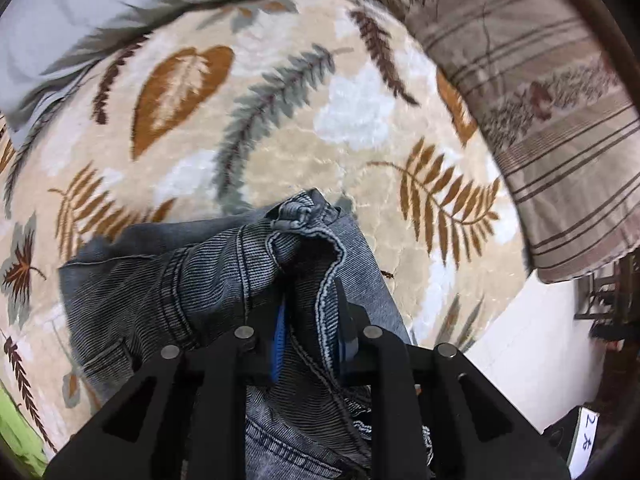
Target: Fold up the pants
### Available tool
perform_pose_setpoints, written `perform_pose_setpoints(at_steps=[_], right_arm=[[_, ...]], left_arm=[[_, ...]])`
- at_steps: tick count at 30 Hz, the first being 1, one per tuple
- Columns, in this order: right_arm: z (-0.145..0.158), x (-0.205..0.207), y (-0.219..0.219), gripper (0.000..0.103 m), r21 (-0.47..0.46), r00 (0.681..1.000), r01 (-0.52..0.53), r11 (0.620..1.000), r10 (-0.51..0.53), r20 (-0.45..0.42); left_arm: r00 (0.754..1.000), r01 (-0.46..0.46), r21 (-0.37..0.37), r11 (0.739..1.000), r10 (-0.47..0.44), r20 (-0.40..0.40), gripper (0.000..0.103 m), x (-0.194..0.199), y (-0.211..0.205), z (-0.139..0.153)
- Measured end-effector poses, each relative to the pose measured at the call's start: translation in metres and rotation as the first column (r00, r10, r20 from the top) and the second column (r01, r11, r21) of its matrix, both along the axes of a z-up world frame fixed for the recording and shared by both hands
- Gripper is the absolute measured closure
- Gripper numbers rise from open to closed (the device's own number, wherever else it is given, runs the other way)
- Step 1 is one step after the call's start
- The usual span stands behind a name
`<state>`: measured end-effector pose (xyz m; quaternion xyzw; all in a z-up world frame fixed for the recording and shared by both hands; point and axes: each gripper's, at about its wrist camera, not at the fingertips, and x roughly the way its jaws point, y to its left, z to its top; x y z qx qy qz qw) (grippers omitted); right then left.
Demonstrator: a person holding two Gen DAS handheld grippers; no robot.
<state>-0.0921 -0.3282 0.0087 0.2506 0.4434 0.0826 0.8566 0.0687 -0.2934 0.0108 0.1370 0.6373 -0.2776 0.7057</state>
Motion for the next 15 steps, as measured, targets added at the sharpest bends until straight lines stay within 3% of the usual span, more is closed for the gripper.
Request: perform_pose_setpoints(at_steps=[10, 15], right_arm=[[-0.043, -0.002, -0.035, 0.082, 0.183, 0.993, 0.068, 0.981, -0.049, -0.107], [-0.042, -0.009, -0.044, 0.072, 0.211, 0.994, 0.062, 0.975, -0.040, -0.106]], left_arm=[[0.999, 0.020, 0.087, 0.996, -0.018, -0.027, 0.078, -0.001, -0.033, -0.036], [0.999, 0.035, 0.080, 0.996, -0.034, -0.019, 0.066, -0.004, -0.037, -0.029]])
